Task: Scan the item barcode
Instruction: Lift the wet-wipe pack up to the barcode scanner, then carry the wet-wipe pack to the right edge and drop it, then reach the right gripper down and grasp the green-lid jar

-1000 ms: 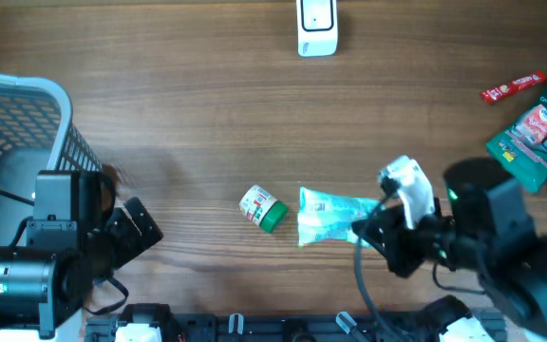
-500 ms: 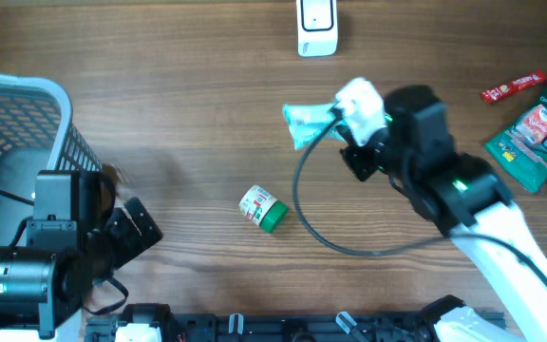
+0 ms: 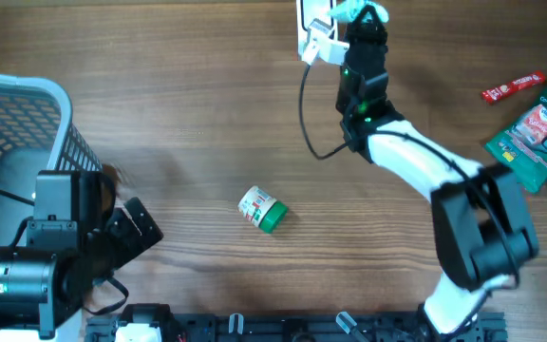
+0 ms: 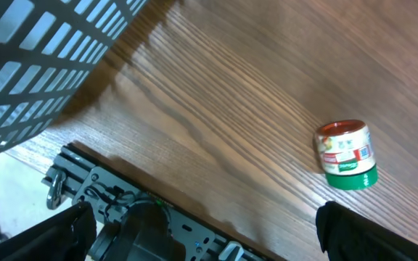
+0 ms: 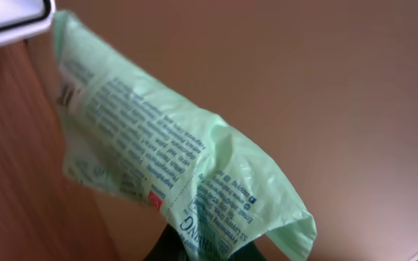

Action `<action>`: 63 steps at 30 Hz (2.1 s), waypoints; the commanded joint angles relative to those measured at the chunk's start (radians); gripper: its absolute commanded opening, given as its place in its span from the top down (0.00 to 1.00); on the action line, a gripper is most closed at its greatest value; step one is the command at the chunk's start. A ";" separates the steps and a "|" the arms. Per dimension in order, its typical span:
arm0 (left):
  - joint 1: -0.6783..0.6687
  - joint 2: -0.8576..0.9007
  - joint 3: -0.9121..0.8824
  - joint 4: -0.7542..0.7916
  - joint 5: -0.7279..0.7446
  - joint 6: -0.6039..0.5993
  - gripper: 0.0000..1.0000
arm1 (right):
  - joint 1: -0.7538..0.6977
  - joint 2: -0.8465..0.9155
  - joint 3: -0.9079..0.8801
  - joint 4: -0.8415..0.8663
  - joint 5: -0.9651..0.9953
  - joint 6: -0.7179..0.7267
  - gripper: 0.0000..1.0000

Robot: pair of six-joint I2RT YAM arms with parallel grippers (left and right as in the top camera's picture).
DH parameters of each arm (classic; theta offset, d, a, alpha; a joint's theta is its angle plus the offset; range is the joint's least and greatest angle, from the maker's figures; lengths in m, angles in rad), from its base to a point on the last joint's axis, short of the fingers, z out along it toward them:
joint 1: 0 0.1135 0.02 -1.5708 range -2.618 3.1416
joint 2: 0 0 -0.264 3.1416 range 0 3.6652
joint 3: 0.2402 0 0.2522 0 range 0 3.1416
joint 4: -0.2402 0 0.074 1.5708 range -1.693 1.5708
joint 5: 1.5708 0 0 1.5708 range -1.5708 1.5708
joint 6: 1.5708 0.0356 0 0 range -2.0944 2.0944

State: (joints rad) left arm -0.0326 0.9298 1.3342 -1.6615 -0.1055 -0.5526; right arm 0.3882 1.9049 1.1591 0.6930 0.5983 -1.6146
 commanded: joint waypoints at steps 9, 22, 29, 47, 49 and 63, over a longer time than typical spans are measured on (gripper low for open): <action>-0.003 0.000 0.004 0.000 0.005 -0.010 0.00 | -0.026 0.449 0.428 0.068 -0.182 -0.042 0.95; -0.003 0.000 0.004 0.000 0.004 -0.010 0.00 | -0.219 0.215 0.427 -0.134 -0.071 0.311 0.95; -0.003 -0.001 0.004 0.000 0.005 -0.010 0.00 | -0.716 0.117 0.399 -0.745 -0.131 1.036 0.95; -0.003 -0.001 0.004 0.000 0.005 -0.010 0.00 | -0.832 -0.133 0.385 -1.048 -0.766 1.812 0.00; -0.003 -0.001 0.004 0.000 0.005 -0.010 0.00 | -0.767 -0.159 0.385 -1.129 -1.038 1.860 0.00; -0.003 -0.001 0.004 0.000 0.005 -0.010 0.00 | 0.169 -0.126 0.122 -1.660 -1.156 1.588 0.00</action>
State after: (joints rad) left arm -0.0326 0.9298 1.3342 -1.6611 -0.1059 -0.5526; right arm 0.5022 1.7660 1.3182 -0.9836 -0.5854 -0.1284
